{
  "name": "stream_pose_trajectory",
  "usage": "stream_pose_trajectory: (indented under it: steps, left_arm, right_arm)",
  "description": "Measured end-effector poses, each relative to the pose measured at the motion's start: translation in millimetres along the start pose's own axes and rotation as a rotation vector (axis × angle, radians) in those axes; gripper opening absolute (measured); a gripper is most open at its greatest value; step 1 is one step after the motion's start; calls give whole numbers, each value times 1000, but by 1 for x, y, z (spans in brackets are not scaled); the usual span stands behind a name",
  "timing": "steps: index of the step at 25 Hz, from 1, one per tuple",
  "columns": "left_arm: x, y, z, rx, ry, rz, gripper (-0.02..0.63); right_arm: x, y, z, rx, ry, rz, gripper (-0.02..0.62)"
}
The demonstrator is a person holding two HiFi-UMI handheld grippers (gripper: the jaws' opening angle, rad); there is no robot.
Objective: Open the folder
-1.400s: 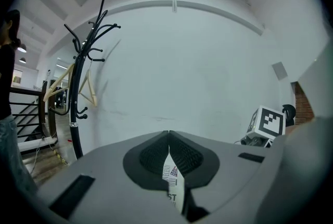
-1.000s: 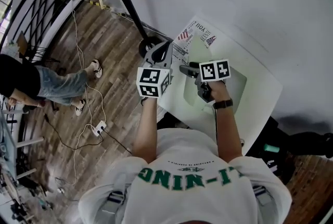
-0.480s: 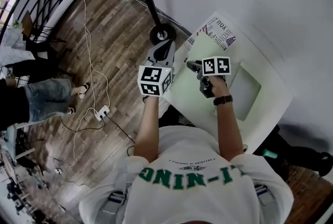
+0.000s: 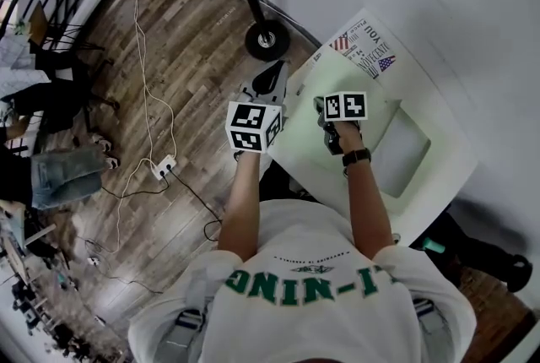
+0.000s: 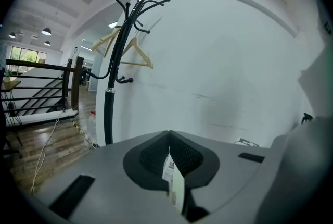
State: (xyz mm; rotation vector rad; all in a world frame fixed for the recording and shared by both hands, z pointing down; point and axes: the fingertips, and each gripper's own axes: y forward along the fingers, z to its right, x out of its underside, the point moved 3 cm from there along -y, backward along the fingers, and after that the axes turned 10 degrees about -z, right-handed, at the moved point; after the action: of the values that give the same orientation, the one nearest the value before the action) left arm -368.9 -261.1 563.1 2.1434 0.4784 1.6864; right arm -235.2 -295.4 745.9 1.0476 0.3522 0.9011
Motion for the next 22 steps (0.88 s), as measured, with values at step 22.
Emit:
stream_pose_trajectory:
  steps: [22]
  left_arm:
    - [-23, 2, 66, 121, 101, 12, 14]
  right_arm:
    - [4, -96, -23, -72, -45, 341, 17]
